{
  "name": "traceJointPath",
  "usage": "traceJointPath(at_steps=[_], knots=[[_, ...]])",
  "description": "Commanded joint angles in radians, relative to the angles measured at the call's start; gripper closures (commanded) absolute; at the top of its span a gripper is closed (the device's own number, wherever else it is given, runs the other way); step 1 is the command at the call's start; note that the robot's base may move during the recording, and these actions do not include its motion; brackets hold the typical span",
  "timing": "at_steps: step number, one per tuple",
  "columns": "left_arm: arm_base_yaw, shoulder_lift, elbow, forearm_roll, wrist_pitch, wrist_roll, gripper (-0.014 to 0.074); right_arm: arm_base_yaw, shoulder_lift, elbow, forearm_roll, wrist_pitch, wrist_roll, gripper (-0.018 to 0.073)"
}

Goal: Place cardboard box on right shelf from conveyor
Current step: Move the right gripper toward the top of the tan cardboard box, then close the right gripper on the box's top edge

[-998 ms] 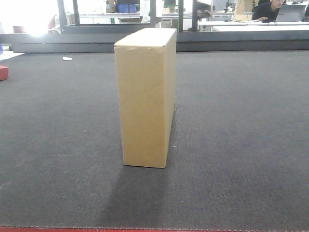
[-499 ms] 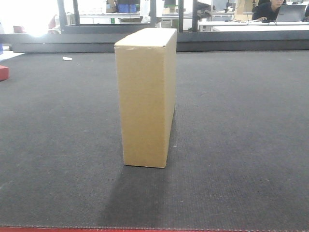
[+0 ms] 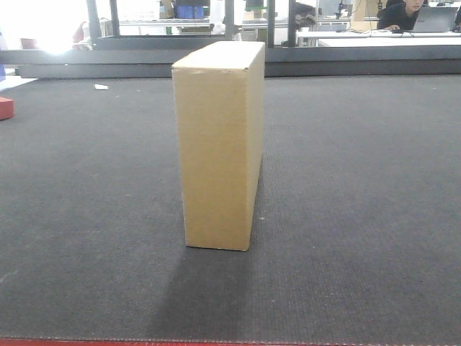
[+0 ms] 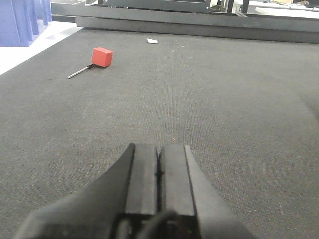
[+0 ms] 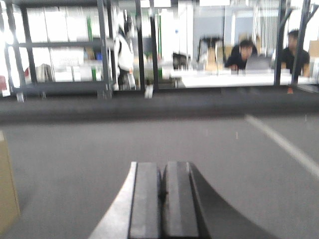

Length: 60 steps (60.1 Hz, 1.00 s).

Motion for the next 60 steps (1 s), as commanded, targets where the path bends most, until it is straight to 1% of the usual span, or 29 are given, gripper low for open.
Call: traceJointPath(at_steps=[1,14,18,21,28,37,46,56,60], knots=[[-0.007,-0.015,0.008,-0.006,-0.085,0.000,0.0713,-0.003,0.081,-0.118,0.005,-0.064,0.003,0.0427],[-0.007,-0.015,0.008,-0.006,-0.085,0.000,0.0713,0.014,0.301,-0.310,0.005,-0.065,0.005,0.0064],[-0.007,-0.015,0.008,-0.006,-0.085,0.000,0.0713,0.044,0.371,-0.360,0.005,-0.065,0.011,-0.0022],[-0.007,-0.015,0.008,-0.006,-0.085,0.000,0.0713,0.075,0.425,-0.396,0.005,-0.057,0.011,-0.0062],[-0.007,-0.015,0.008,-0.006,-0.085,0.000,0.0713,0.168,0.588,-0.509,0.005,-0.005,0.011,-0.0057],[-0.007,-0.015,0.008,-0.006,-0.085,0.000,0.0713,0.312,0.804,-0.682,0.005,0.122,0.011,-0.0057],[-0.007,-0.015,0.008,-0.006,-0.085,0.000,0.0712,0.457,1.033,-0.907,0.005,0.267,0.113,-0.0057],[-0.007,-0.015,0.008,-0.006,-0.085,0.000,0.0713,0.561,1.267,-1.179,0.003,0.486,0.278,-0.0057],[-0.007,-0.015,0.008,-0.006,-0.085,0.000,0.0713,0.597,1.352,-1.289,-0.016,0.591,0.341,-0.0057]])
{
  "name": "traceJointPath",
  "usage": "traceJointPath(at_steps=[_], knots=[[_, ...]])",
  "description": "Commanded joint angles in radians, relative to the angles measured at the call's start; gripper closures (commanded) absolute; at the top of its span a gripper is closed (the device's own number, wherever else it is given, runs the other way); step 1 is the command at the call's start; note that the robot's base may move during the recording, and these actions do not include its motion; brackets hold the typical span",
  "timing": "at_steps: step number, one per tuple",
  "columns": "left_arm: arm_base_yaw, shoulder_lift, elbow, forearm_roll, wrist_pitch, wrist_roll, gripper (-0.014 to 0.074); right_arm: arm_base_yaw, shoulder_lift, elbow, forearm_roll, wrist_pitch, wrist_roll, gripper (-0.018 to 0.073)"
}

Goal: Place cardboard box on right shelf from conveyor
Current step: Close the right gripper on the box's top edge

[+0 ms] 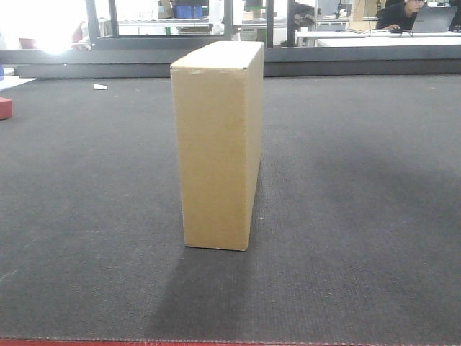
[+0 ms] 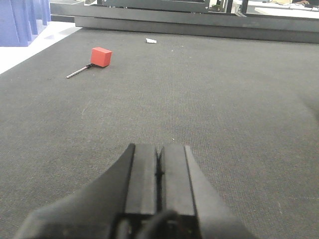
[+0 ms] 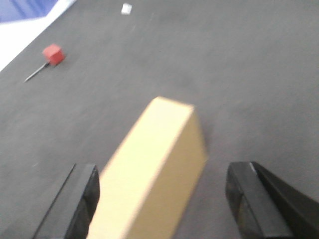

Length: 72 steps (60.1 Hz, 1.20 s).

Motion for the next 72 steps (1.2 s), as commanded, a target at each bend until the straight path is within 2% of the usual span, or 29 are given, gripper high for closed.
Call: traceJointPath(at_steps=[1,6,11,22,32,72], knots=[[-0.007,-0.015,0.008,-0.006,-0.085,0.000,0.0713,0.047,0.089,-0.165,-0.021,0.081,0.097,-0.0057],[-0.007,-0.015,0.008,-0.006,-0.085,0.000,0.0713,0.091,0.182,-0.298,-0.064,0.228,0.183,-0.0057],[-0.007,-0.015,0.008,-0.006,-0.085,0.000,0.0713,0.141,0.281,-0.436,-0.160,0.371,0.270,-0.0052],[-0.007,-0.015,0.008,-0.006,-0.085,0.000,0.0713,0.234,0.424,-0.620,-0.388,0.546,0.491,-0.0049],[-0.007,-0.015,0.008,-0.006,-0.085,0.000,0.0712,0.265,0.487,-0.656,-0.425,0.611,0.613,-0.0049],[-0.007,-0.015,0.008,-0.006,-0.085,0.000,0.0713,0.279,0.586,-0.658,-0.428,0.609,0.628,-0.0049]])
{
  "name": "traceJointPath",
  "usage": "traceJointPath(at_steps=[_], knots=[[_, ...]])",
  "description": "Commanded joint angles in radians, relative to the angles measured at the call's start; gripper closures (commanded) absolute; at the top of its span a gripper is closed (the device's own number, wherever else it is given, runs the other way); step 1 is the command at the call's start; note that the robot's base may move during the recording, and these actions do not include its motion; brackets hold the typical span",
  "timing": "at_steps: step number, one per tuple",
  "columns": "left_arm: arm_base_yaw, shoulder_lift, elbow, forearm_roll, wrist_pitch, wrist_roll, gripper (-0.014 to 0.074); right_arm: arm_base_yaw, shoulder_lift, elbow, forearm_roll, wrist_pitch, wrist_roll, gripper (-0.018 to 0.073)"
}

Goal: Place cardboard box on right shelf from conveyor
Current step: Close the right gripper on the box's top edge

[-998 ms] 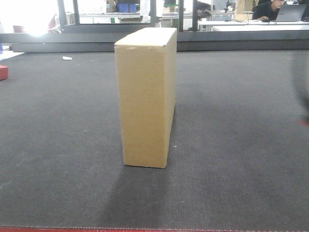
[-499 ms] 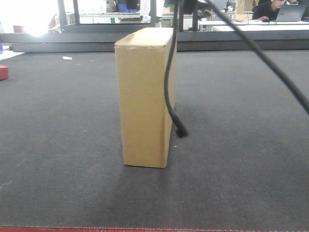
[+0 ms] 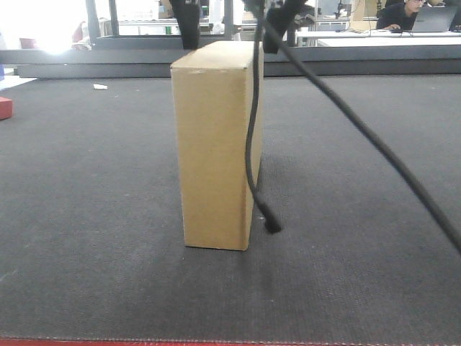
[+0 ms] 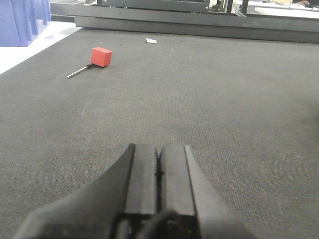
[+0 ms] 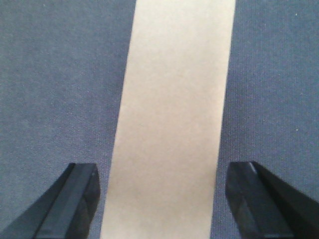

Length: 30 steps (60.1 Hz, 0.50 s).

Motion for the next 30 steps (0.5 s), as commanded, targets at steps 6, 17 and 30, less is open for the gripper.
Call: traceJointPath(at_steps=[6,17,30], knots=[[-0.007,-0.015,0.008,-0.006,-0.085,0.000,0.0713,0.002,-0.014,-0.035,-0.040,-0.033,0.002,-0.0049],[-0.007,-0.015,0.008,-0.006,-0.085,0.000,0.0712,-0.001,0.017,-0.035,-0.037,-0.034,0.002,-0.0036],[-0.007,-0.015,0.008,-0.006,-0.085,0.000,0.0713,-0.004,0.020,-0.034,-0.036,-0.040,-0.002,0.0305]])
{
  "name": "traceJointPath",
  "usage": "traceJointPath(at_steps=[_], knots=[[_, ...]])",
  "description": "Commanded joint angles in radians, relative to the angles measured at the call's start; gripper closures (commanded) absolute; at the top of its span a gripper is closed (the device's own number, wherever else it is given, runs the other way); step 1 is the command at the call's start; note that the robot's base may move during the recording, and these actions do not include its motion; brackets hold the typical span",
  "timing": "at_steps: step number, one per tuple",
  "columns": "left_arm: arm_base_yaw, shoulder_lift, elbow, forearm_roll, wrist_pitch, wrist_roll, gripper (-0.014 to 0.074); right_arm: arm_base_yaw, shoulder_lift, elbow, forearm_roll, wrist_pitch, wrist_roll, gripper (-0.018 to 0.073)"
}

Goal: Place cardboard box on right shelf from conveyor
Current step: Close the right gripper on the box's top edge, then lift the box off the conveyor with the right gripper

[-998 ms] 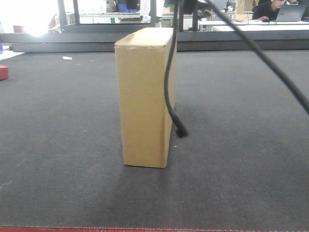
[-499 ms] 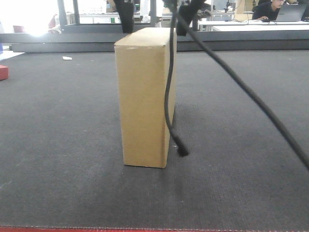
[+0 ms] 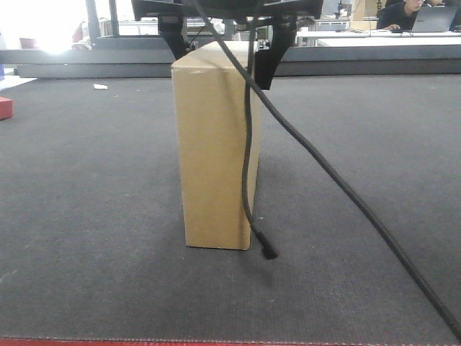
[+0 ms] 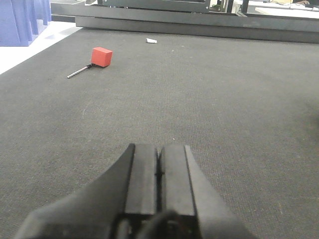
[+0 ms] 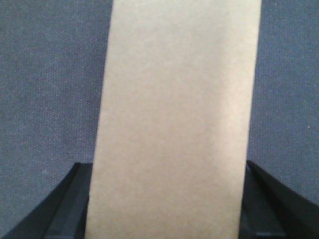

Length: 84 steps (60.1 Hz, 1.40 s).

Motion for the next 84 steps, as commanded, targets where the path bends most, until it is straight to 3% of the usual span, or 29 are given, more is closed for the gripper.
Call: traceJointPath(at_steps=[1,5,8,20,34,46,66,84], knots=[[-0.007,-0.015,0.008,-0.006,-0.085,0.000,0.0713,-0.007,-0.058,-0.034,-0.034,-0.037,-0.005,0.0331],[-0.007,-0.015,0.008,-0.006,-0.085,0.000,0.0713,-0.017,-0.068,-0.034,-0.033,-0.043,-0.028,0.0433],[-0.007,-0.015,0.008,-0.006,-0.085,0.000,0.0713,-0.024,-0.080,-0.034,-0.033,-0.057,-0.055,0.0456],[-0.007,-0.015,0.008,-0.006,-0.085,0.000,0.0713,-0.091,-0.170,-0.034,0.014,-0.137,-0.263,0.0454],[-0.007,-0.015,0.008,-0.006,-0.085,0.000,0.0713,-0.219,-0.266,-0.029,0.173,-0.127,-0.574,0.0454],[-0.007,-0.015,0.008,-0.006,-0.085,0.000,0.0713,-0.339,-0.408,0.147,0.264,-0.197,-0.756,0.0454],[-0.007,-0.015,0.008,-0.006,-0.085,0.000,0.0713,-0.478,-0.791,0.714,0.267,-0.537,-0.780,0.0454],[-0.007,-0.015,0.008,-0.006,-0.085,0.000,0.0713,-0.486,-1.208,1.167,0.253,-0.765,-0.783,0.0454]])
